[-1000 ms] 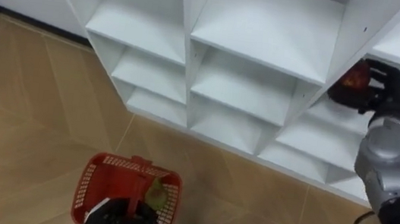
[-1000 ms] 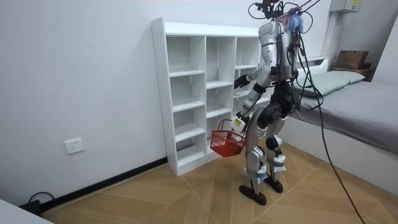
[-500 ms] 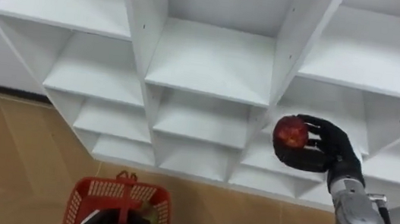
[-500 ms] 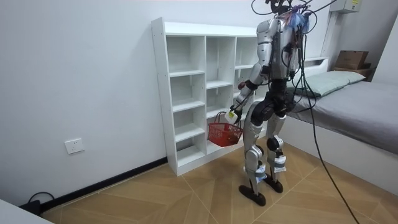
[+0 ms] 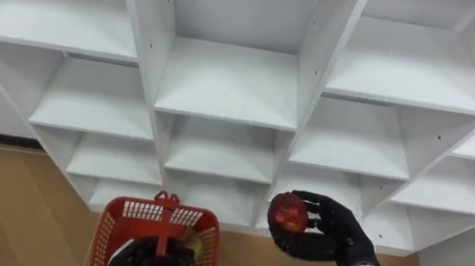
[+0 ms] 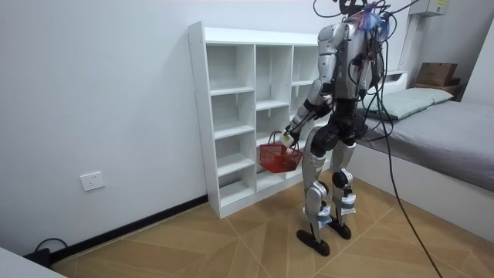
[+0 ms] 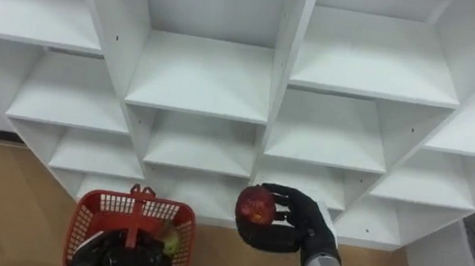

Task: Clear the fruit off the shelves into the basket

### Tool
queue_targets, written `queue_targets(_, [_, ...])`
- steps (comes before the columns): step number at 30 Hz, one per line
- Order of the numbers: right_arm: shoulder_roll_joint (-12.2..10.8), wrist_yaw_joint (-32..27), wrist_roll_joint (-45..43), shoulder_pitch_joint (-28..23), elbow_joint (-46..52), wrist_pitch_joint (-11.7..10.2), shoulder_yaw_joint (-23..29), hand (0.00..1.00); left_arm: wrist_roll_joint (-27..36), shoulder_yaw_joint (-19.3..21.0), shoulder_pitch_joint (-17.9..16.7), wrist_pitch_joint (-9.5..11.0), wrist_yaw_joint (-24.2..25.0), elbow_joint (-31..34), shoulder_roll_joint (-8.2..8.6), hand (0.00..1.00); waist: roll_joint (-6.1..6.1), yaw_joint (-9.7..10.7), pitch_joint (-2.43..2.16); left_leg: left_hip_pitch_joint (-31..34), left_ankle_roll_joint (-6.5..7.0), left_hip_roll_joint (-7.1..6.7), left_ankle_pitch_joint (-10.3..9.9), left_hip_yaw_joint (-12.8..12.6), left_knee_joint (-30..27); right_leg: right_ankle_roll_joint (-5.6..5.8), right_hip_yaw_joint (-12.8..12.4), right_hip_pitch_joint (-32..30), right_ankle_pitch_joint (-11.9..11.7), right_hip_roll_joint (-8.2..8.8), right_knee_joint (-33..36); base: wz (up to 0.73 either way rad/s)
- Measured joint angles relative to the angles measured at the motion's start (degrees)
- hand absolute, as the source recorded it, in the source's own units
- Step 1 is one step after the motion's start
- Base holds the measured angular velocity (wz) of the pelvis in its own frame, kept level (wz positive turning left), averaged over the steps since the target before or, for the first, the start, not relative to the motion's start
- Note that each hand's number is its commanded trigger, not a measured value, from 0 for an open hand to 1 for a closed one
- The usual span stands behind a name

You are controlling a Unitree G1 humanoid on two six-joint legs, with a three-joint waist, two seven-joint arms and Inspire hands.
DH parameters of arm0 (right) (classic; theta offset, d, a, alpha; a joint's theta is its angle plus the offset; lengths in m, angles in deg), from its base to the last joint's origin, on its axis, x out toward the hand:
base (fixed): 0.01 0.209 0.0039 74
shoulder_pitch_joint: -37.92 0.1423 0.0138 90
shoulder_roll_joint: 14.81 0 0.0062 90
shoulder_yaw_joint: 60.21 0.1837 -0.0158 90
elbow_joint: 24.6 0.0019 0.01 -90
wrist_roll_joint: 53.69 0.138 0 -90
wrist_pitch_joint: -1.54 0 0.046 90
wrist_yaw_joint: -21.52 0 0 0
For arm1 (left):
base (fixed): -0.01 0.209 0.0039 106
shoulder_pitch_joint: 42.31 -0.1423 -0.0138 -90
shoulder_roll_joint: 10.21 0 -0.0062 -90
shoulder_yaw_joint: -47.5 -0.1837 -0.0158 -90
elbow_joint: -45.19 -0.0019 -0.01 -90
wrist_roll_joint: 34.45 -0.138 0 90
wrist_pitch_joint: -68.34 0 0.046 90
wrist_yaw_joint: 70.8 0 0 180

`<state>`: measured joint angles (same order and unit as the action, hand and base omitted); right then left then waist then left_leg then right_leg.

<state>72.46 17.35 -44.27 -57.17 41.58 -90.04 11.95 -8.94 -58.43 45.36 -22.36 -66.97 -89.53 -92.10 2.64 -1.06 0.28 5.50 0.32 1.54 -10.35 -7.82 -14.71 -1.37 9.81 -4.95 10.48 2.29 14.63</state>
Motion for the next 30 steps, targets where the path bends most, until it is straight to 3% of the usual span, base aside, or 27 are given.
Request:
queue_targets(5, [0.0,0.5,-4.6,0.1,0.0,0.0,-0.2,1.0,1.4,-0.1,2.2,0.0,0.2,0.0,0.24,1.0,-0.77,-0.2,0.47,0.4,0.0,0.0,0.0,-0.1,0.1,0.02,-0.1,-0.2,0.0,-0.05,0.0,0.0])
queue_targets(12, [-0.1,2.5,-8.1,0.6,-1.3,0.4,-3.2,1.0,1.0,-1.3,3.1,0.0,0.3,-0.1,0.36,1.0,-0.72,-0.6,0.48,0.9,-0.01,-0.05,0.0,0.0,0.6,0.07,0.2,-0.2,-0.1,-0.32,-1.1,0.0])
queue_targets(22, [-2.4,4.8,-16.7,4.2,-7.6,1.0,-6.2,1.0,-0.3,-4.1,3.3,0.0,2.4,-0.4,0.14,1.0,-1.08,-1.1,0.59,2.3,0.0,-0.12,0.0,0.3,1.0,0.08,1.1,-2.0,-0.2,-0.19,-1.0,0.0])
queue_targets(30, [-2.2,6.6,-19.8,7.1,-8.1,1.1,-6.7,1.0,-1.4,-4.1,3.8,0.0,6.7,-0.4,0.0,1.0,-3.13,-1.4,0.72,3.3,-0.01,0.12,0.0,0.5,0.6,-0.17,1.5,-2.8,-0.5,-0.21,-0.8,0.01])
